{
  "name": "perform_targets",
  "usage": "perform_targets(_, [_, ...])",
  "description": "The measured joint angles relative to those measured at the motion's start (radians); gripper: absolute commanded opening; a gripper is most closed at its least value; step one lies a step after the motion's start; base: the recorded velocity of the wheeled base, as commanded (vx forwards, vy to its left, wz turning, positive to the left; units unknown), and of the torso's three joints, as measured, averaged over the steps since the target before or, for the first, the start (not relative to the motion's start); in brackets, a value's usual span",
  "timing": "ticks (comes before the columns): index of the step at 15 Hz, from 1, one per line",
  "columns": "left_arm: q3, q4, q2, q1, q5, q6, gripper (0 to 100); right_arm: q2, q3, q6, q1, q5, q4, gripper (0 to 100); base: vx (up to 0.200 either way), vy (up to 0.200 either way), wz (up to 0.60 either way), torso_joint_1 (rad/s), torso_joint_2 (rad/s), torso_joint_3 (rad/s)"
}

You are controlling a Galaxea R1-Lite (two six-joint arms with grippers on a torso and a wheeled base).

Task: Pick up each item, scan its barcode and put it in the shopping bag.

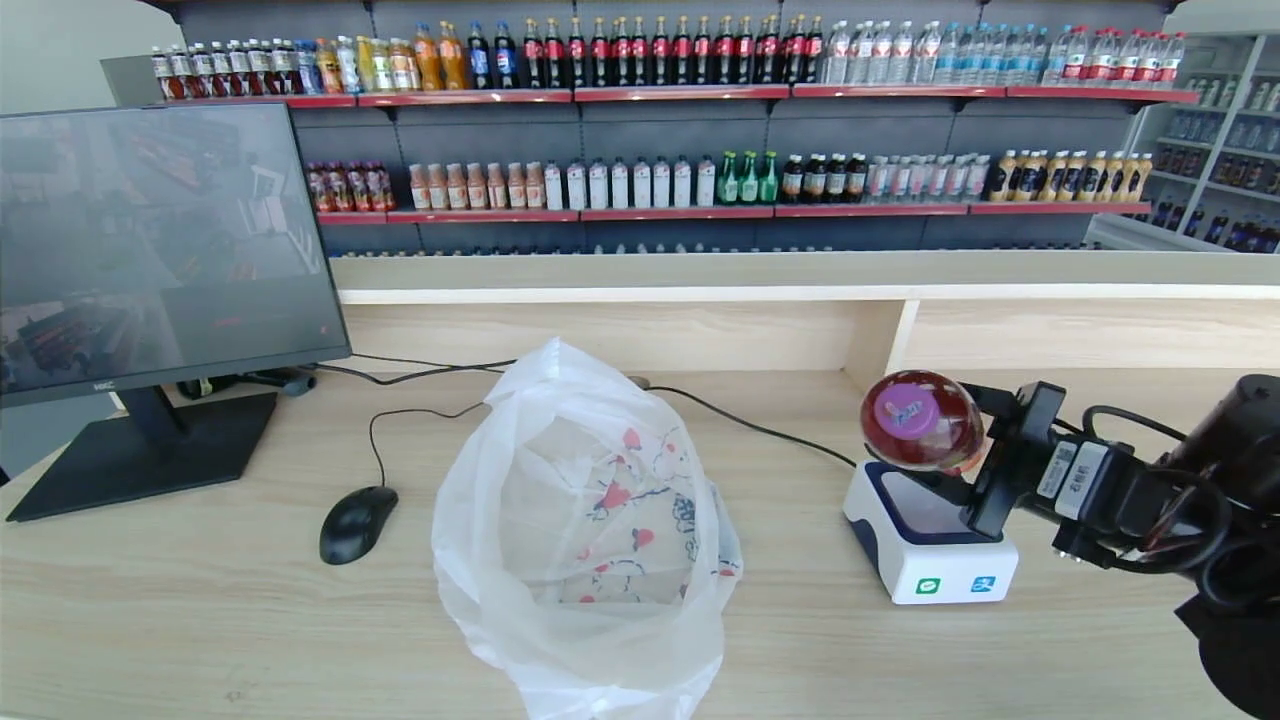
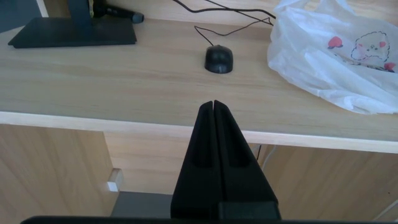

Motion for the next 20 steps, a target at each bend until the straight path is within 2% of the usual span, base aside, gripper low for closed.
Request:
perform_targets(2, [0.0,0.0,0.0,0.0,0.0,0.0,0,0.006,0.0,-0.037,-0.023,0.099,0.0,0,0.0,0.0,0.0,0.0,0.0,0.0])
perform_targets(5, [0.0,0.0,0.0,0.0,0.0,0.0,0,0.021,-0.001,-0.094,-0.04,0.151,0.0,0,0.0,0.0,0.0,0.0,0.0,0.0])
perform_targets(10, [0.0,0.0,0.0,0.0,0.0,0.0,0,0.04,0.021,-0.156,-0.045,0.174,0.002,0,0.0,0.0,0.0,0.0,0.0,0.0])
perform_targets(20, [0.0,0.0,0.0,0.0,0.0,0.0,0,0.061,0.011,-0.17,-0.046,0.176,-0.001,0,0.0,0.0,0.0,0.0,0.0,0.0])
